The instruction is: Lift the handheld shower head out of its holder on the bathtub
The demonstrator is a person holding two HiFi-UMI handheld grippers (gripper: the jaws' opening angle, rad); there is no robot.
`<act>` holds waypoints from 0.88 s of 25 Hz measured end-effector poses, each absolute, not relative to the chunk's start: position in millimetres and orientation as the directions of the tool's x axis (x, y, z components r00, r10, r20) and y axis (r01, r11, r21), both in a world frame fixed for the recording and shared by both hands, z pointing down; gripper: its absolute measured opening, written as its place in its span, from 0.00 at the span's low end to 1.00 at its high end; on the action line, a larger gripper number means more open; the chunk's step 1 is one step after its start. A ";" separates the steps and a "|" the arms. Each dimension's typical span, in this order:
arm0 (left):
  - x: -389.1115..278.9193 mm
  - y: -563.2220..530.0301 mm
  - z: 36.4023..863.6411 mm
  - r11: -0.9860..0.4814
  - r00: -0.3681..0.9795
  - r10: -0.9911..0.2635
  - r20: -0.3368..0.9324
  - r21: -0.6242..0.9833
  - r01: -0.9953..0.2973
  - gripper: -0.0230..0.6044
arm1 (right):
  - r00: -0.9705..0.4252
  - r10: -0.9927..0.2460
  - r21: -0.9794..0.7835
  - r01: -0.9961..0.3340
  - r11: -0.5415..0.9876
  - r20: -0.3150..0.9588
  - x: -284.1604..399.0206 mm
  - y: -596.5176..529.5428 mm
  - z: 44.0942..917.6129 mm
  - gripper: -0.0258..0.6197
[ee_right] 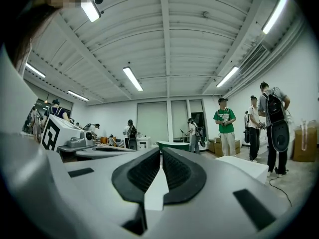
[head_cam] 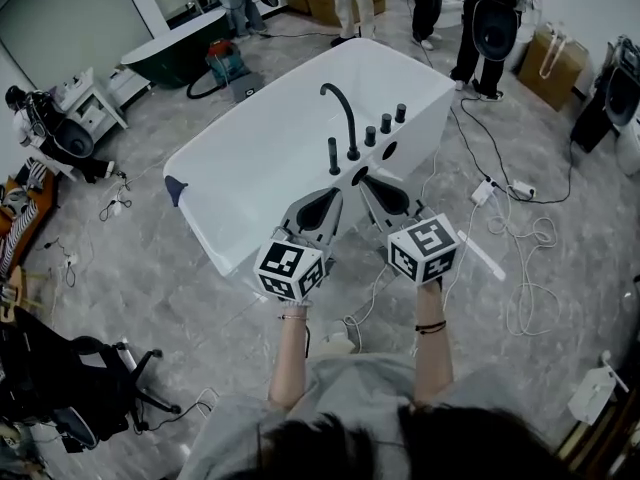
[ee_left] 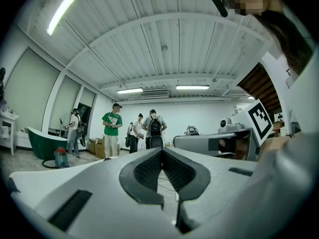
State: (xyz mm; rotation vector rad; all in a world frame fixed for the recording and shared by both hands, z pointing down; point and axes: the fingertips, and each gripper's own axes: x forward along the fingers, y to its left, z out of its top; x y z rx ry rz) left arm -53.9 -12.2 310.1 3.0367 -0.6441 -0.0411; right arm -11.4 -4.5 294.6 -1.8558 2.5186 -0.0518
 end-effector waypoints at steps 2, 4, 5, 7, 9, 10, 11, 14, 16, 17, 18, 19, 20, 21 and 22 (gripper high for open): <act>-52.5 -23.7 311.5 -0.918 0.918 -0.395 -0.015 0.048 -0.394 0.05 | -0.282 -0.959 -0.041 -0.959 0.281 0.014 -9.1 -14.9 296.5 0.04; -50.3 -32.4 314.3 -0.924 0.925 -0.380 -0.009 0.055 -0.379 0.05 | -0.263 -0.965 -0.046 -0.964 0.262 0.020 -6.0 -23.4 298.9 0.04; -49.2 -36.2 316.4 -0.928 0.929 -0.370 -0.006 0.056 -0.369 0.05 | -0.252 -0.967 -0.048 -0.967 0.251 0.022 -4.6 -27.3 300.5 0.04; -47.6 -44.1 320.9 -0.935 0.937 -0.350 0.001 0.058 -0.349 0.05 | -0.233 -0.972 -0.054 -0.971 0.231 0.026 -2.4 -35.6 304.0 0.04; -47.7 -53.6 324.2 -0.941 0.943 -0.333 0.005 0.060 -0.333 0.05 | -0.215 -0.976 -0.059 -0.975 0.213 0.032 -1.5 -45.1 307.5 0.04; -48.5 -58.6 325.8 -0.943 0.945 -0.326 0.008 0.063 -0.326 0.05 | -0.205 -0.978 -0.062 -0.977 0.203 0.035 -1.4 -49.9 309.1 0.04; -49.6 -63.2 327.9 -0.945 0.947 -0.321 0.010 0.066 -0.321 0.05 | -0.195 -0.980 -0.064 -0.979 0.192 0.038 -1.4 -54.2 311.1 0.04; -53.8 -76.2 337.3 -0.946 0.950 -0.313 0.014 0.082 -0.313 0.05 | -0.174 -0.984 -0.069 -0.983 0.171 0.047 -3.4 -64.1 320.2 0.04; -55.6 -84.6 344.3 -0.947 0.951 -0.307 0.022 0.094 -0.308 0.05 | -0.166 -0.984 -0.070 -0.984 0.162 0.057 -3.5 -71.1 326.8 0.04; -56.0 -87.9 347.5 -0.947 0.952 -0.305 0.026 0.100 -0.306 0.05 | -0.161 -0.985 -0.072 -0.985 0.157 0.062 -2.3 -74.2 329.6 0.04; -56.4 -91.0 350.5 -0.946 0.952 -0.304 0.030 0.106 -0.306 0.05 | -0.156 -0.985 -0.077 -0.986 0.151 0.066 -0.5 -77.2 332.1 0.04; -56.8 -94.4 353.2 -0.945 0.951 -0.306 0.033 0.110 -0.308 0.05 | -0.154 -0.986 -0.082 -0.986 0.148 0.069 1.3 -80.5 334.3 0.04; -57.2 -98.5 355.6 -0.943 0.950 -0.310 0.035 0.114 -0.312 0.05 | -0.154 -0.985 -0.087 -0.985 0.148 0.071 2.9 -84.5 336.5 0.04; -57.2 -103.1 357.9 -0.941 0.948 -0.316 0.038 0.118 -0.318 0.05 | -0.158 -0.985 -0.090 -0.984 0.151 0.076 4.0 -89.0 339.1 0.04; -56.7 -107.5 360.3 -0.938 0.946 -0.323 0.041 0.123 -0.325 0.05 | -0.164 -0.983 -0.091 -0.983 0.157 0.083 5.0 -93.7 342.1 0.04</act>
